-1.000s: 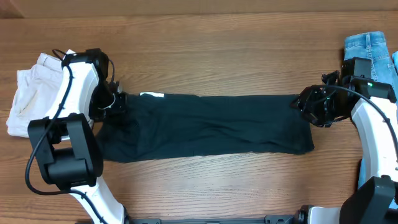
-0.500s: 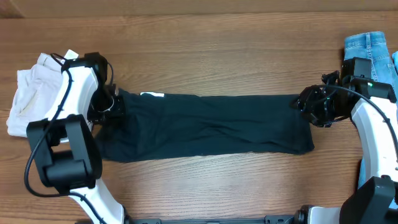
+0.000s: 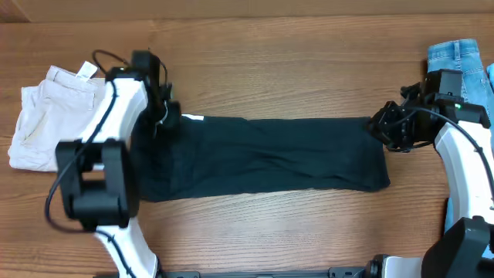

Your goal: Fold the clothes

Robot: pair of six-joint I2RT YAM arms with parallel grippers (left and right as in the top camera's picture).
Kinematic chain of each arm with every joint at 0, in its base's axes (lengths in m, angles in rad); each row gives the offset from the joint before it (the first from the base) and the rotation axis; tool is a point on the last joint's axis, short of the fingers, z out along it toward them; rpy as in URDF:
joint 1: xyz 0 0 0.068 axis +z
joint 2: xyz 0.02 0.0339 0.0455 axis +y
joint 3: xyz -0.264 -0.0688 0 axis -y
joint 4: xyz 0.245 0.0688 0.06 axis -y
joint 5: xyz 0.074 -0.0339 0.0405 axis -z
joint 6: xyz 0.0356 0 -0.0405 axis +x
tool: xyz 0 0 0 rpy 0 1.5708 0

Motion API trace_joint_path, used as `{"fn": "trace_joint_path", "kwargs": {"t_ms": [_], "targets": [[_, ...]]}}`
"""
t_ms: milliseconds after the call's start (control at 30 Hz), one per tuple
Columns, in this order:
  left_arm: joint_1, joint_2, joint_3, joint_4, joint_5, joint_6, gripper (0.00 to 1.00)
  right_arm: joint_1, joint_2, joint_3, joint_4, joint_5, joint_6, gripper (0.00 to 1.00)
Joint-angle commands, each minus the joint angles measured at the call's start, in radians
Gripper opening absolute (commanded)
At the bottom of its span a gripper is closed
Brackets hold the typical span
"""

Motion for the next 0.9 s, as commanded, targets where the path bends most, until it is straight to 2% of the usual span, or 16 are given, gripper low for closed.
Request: {"fn": "trace_joint_path", "kwargs": {"t_ms": [0,100,133,167,200,333,433,500,600,867], "targets": [[0.05,0.019,-0.007,-0.04,-0.176,-0.146,0.04,0.006,0.018,-0.049,0.031,0.003,-0.004,0.25],[0.091,0.019,-0.007,-0.043,-0.188,-0.155,0.04,0.006,0.019,-0.108,0.097,0.003,-0.003,0.25],[0.1,0.019,-0.007,-0.043,-0.185,-0.155,0.04,0.006,0.019,-0.132,0.128,-0.001,0.001,0.2],[0.108,0.019,-0.007,-0.041,-0.178,-0.152,0.04,0.008,0.02,-0.149,0.15,-0.016,0.004,0.08],[0.11,0.019,-0.007,-0.038,-0.17,-0.139,0.04,0.013,0.022,-0.163,0.173,-0.047,0.003,0.04],[0.104,0.019,-0.007,-0.029,-0.162,-0.113,0.04,0.078,0.031,-0.214,0.301,-0.111,-0.007,0.04],[0.093,0.019,-0.007,-0.024,-0.156,-0.113,0.05,0.149,0.077,-0.227,0.384,0.029,0.056,0.04],[0.093,0.019,-0.007,-0.021,-0.141,-0.113,0.05,0.178,0.132,-0.227,0.42,0.191,0.174,0.04],[0.093,0.019,-0.007,-0.029,-0.138,-0.113,0.05,0.18,0.219,-0.227,0.475,0.273,0.275,0.04],[0.093,0.019,-0.007,-0.055,-0.141,-0.113,0.05,0.14,0.384,-0.226,0.619,0.316,0.299,0.04]]}}
